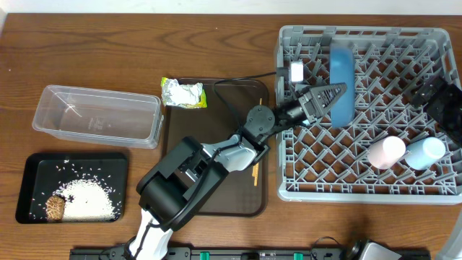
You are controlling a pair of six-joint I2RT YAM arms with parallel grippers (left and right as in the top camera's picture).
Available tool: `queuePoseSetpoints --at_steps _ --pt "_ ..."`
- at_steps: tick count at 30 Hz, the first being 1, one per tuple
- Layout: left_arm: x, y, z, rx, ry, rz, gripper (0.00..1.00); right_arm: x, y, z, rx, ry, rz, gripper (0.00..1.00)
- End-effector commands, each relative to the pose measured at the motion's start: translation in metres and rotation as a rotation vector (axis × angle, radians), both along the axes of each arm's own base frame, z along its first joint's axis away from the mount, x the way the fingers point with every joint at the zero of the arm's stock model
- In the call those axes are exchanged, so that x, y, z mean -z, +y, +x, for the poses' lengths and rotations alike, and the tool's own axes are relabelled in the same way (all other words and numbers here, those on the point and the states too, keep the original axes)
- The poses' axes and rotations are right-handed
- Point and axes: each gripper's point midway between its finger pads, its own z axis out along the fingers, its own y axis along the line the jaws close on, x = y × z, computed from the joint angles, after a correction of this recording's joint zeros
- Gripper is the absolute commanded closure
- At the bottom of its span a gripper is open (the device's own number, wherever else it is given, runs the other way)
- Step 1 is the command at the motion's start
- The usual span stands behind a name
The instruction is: Sort waste into correct bins and load items into the dishwasher rack
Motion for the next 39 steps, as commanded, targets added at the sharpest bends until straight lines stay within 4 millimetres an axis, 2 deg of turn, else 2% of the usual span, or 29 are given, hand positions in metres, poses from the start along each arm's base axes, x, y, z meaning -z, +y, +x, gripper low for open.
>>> queuePoseSetpoints --at_steps 1,7,9,13,14,22,28,33,36,39 --pt "-0.007 -0.003 0.002 0.017 -0.015 -0.008 0.94 -0.001 -0.004 -0.003 0.024 0.003 -0.01 0.01" --pt "0.006 -0.006 0.005 0.014 0.018 0.035 0.93 0.0 -0.004 -0.004 0.024 0.011 -0.007 0.01" --pt "0.009 -0.006 0.007 0.013 0.028 0.045 0.83 0.0 -0.004 -0.004 0.024 0.011 -0.007 0.01" --pt "0.007 -0.008 0.001 0.025 -0.054 0.078 0.13 0.0 -0.004 -0.005 0.023 0.012 -0.007 0.01" --pt "0.008 -0.008 0.0 0.027 -0.07 0.089 0.02 0.0 -0.004 -0.005 0.023 0.012 -0.007 0.01" --pt "0.022 -0.006 0.005 0.017 -0.017 0.269 0.02 0.0 -0.003 -0.005 0.023 0.012 -0.006 0.01" --pt "0.023 0.02 0.012 -0.085 -0.013 0.49 0.02 0.0 -0.003 -0.004 0.024 0.011 -0.006 0.01" --pt "0.023 0.06 0.015 -0.25 0.004 0.706 0.02 0.0 -0.003 -0.005 0.024 0.012 -0.006 0.01" --pt "0.032 0.096 0.014 -0.344 0.064 0.85 0.02 0.0 -0.003 -0.005 0.024 0.011 -0.005 0.01" --pt "0.047 0.142 0.011 -0.418 0.11 1.027 0.02 0.0 -0.003 -0.004 0.021 0.012 -0.004 0.01"
